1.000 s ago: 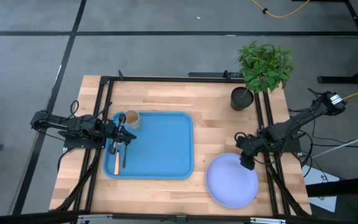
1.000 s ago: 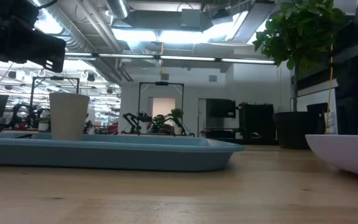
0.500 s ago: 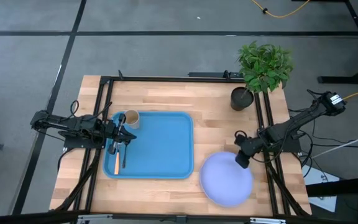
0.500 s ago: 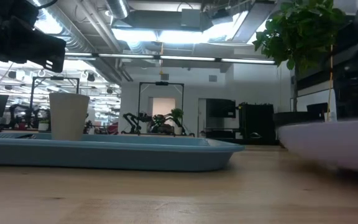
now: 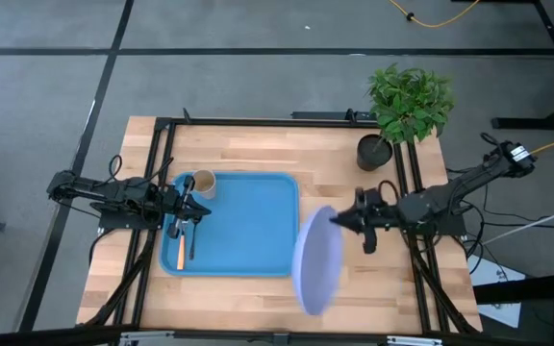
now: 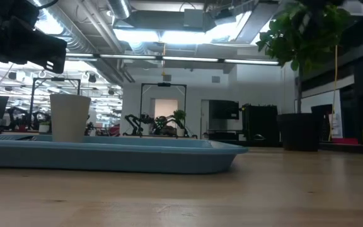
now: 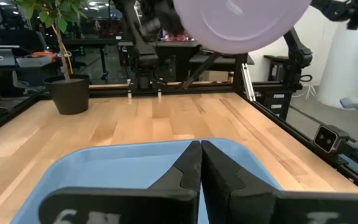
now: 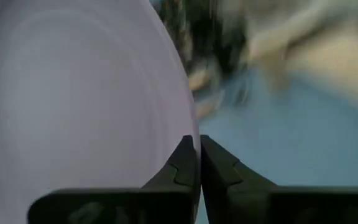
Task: Pick and place plate/cup/fork/spoon on tray
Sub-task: Put the light purple plate on the blue tray
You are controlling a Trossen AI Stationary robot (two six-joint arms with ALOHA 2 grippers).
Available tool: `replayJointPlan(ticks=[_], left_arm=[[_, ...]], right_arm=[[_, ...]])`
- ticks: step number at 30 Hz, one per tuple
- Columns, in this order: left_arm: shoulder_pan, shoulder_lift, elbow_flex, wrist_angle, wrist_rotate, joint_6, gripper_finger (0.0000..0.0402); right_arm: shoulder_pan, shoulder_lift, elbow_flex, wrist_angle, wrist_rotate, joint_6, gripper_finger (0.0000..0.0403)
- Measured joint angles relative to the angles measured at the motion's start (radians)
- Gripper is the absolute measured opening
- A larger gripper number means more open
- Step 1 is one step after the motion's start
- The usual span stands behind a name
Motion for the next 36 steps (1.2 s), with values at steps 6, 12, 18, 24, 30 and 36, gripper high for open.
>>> replayJointPlan(ticks=[6, 12, 18, 24, 30, 36], left_arm=[[0.000, 0.000, 0.000, 0.000, 0.000, 0.000, 0.0000], [0.000, 0.000, 0.000, 0.000, 0.000, 0.000, 0.0000], [0.000, 0.000, 0.000, 0.000, 0.000, 0.000, 0.0000], [0.000, 0.000, 0.000, 0.000, 0.000, 0.000, 0.0000], [0.000, 0.000, 0.000, 0.000, 0.000, 0.000, 0.0000], [0.000, 0.000, 0.000, 0.000, 0.000, 0.000, 0.0000]], right_arm=[[0.000, 0.097, 0.031, 0.338, 0.301, -0.421, 0.0008], [-0.077, 0.275, 0.029, 0.393, 0.411, -0.414, 0.0008], [-0.203, 0.409, 0.029, 0.382, 0.286, -0.266, 0.0008], [-0.334, 0.557, 0.062, 0.310, 0.056, -0.080, 0.0008], [-0.382, 0.701, 0.277, 0.054, -0.016, -0.071, 0.0008], [-0.402, 0.838, 0.512, -0.265, -0.080, -0.123, 0.0008]])
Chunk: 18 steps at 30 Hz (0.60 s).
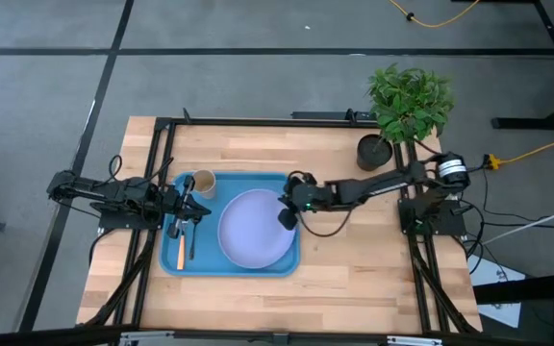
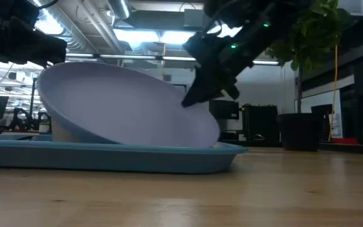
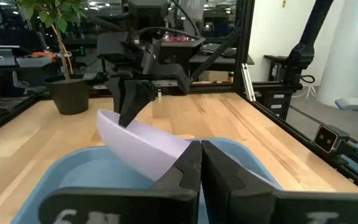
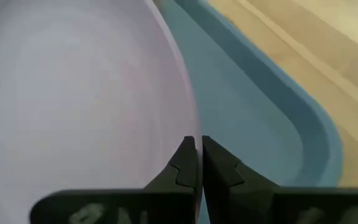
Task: Pick and place plate/cup/fork/spoon on tray
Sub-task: Put the light purple plate on the blue tray
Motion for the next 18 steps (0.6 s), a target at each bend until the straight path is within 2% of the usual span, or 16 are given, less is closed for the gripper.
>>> replayJointPlan(ticks=[4, 8, 11, 18], left_arm=[[0.000, 0.000, 0.000, 0.000, 0.000, 0.000, 0.0000], [0.000, 0.000, 0.000, 0.000, 0.000, 0.000, 0.0000], [0.000, 0.000, 0.000, 0.000, 0.000, 0.000, 0.0000], [0.000, 0.000, 0.000, 0.000, -0.002, 0.000, 0.0000]], right_arm=[[-0.002, 0.060, 0.081, -0.019, -0.001, -0.023, 0.0008], [-0.007, 0.093, 0.135, -0.038, -0.013, -0.065, 0.0039], [-0.009, 0.104, 0.145, -0.047, -0.022, -0.074, 0.0058], [-0.021, 0.104, 0.145, -0.050, -0.023, -0.076, 0.0066]])
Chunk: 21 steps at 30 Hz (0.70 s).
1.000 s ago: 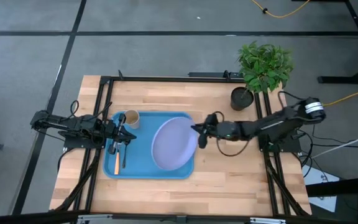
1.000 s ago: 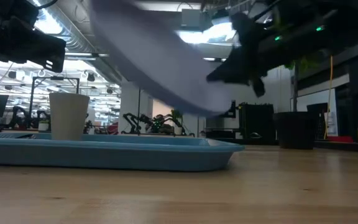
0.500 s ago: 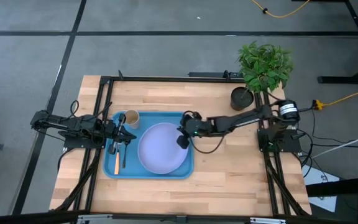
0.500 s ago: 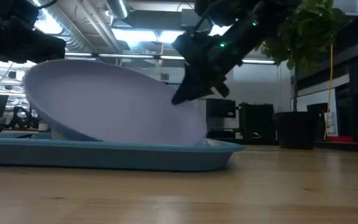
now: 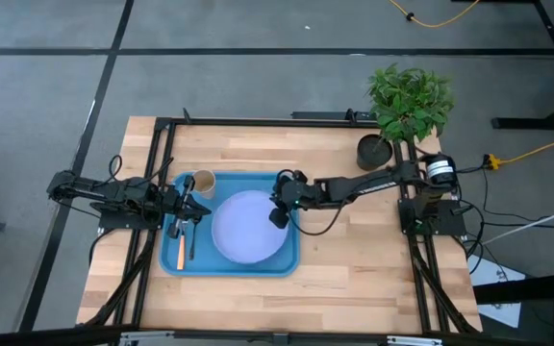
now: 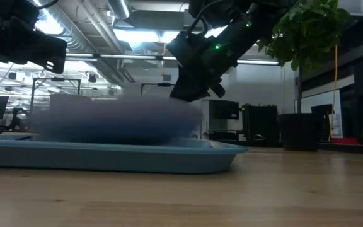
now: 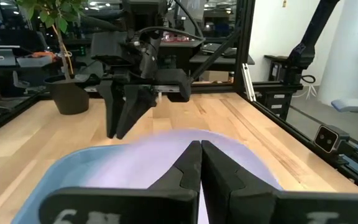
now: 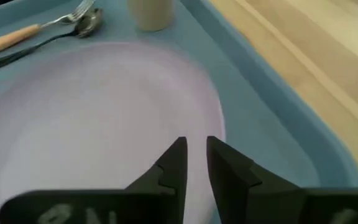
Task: Pick and place plate/cup/fork/spoon on tray
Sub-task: Put the light purple plate on the blue tray
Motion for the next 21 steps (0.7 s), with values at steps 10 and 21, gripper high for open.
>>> replayJointPlan(ticks=[10, 21], left_arm=[[0.000, 0.000, 0.000, 0.000, 0.000, 0.000, 0.0000], [0.000, 0.000, 0.000, 0.000, -0.001, 0.000, 0.0000]], right_arm=[[-0.011, 0.000, 0.000, -0.001, 0.016, -0.004, 0.0068], [0.019, -0.019, -0.001, -0.017, -0.043, -0.102, 0.0069]])
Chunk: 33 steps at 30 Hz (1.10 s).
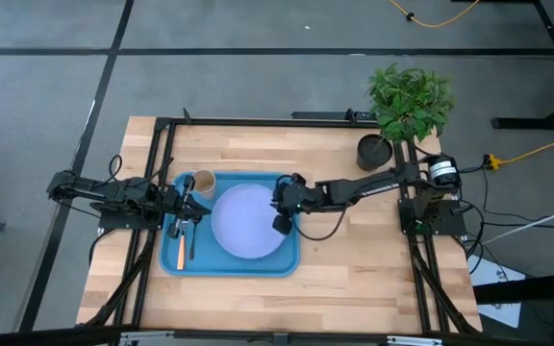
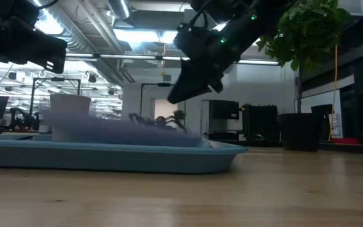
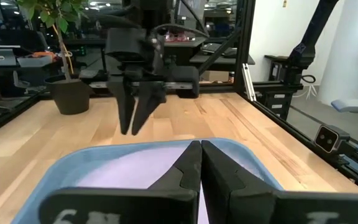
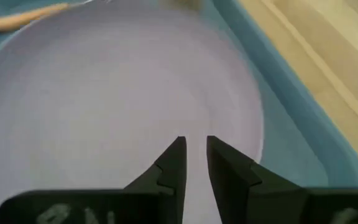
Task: Pick and place plate/cup/fork/spoon on tray
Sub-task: Put the light purple plate on the blue tray
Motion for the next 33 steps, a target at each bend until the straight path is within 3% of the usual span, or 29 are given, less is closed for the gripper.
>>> replayJointPlan(ticks=[7, 13, 19, 25, 33], left_arm=[[0.000, 0.000, 0.000, 0.000, 0.000, 0.000, 0.0000], [0.000, 0.000, 0.000, 0.000, 0.000, 0.000, 0.0000], [0.000, 0.000, 0.000, 0.000, 0.000, 0.000, 0.0000], [0.000, 0.000, 0.000, 0.000, 0.000, 0.000, 0.0000], [0.000, 0.000, 0.000, 0.000, 0.000, 0.000, 0.0000]], right_arm=[[0.020, -0.001, -0.001, -0.131, 0.290, 0.053, 0.0054], [0.000, 0.056, -0.002, -0.097, 0.135, 0.040, 0.0042], [0.000, 0.069, -0.001, 0.023, 0.114, -0.019, 0.0033], [0.000, 0.089, -0.001, 0.048, -0.109, -0.058, 0.0031], [0.004, 0.109, -0.002, 0.044, -0.094, -0.050, 0.0031]])
